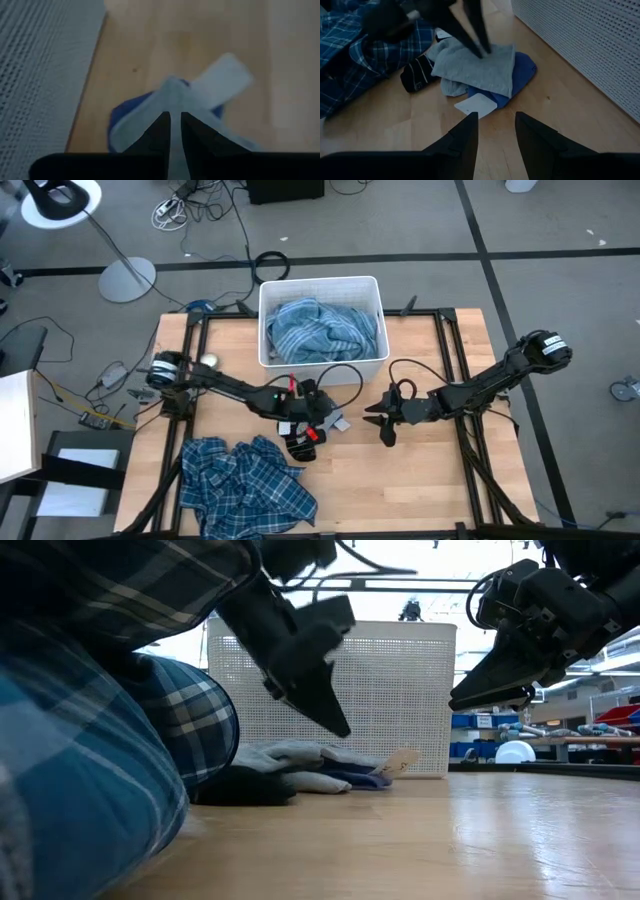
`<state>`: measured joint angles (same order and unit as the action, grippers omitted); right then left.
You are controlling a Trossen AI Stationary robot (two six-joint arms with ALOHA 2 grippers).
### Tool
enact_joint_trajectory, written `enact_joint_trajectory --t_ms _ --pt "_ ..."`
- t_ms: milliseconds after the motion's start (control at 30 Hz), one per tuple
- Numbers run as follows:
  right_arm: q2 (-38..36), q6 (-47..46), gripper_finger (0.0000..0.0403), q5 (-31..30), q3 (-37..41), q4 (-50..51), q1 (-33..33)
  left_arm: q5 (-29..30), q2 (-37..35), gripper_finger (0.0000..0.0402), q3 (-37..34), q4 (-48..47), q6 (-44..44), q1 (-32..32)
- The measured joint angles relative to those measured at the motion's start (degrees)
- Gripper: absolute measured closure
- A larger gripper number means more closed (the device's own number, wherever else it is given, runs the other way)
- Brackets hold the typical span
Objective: Sort clothes
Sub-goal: Put the gray sock into the white bin
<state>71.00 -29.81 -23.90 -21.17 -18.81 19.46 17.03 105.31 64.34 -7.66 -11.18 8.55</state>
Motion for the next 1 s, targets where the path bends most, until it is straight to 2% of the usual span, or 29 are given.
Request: enact_joint_trajectory --t_ms 200,667,800,1000 --pt "0.0 0.0 0.0270 0.0 0.0 0.0 0.0 3.9 3.4 0.0351 0.0 3.3 0.1 -2.4" --pt "0.0 0.0 0.0270 0.0 0.0 -0.9 0.0 1.6 10.0 0.0357 0.3 6.3 0.0 -3.3" --pt "0.0 0.0 0.0270 0.0 0.0 -1.1 0.0 1.6 9.5 0.0394 0.3 6.3 0.0 -3.2" --pt "0.0 0.0 0.0270 0.0 0.0 -1.3 0.0 3.6 5.8 0.0400 2.4 1.9 1.7 -2.2"
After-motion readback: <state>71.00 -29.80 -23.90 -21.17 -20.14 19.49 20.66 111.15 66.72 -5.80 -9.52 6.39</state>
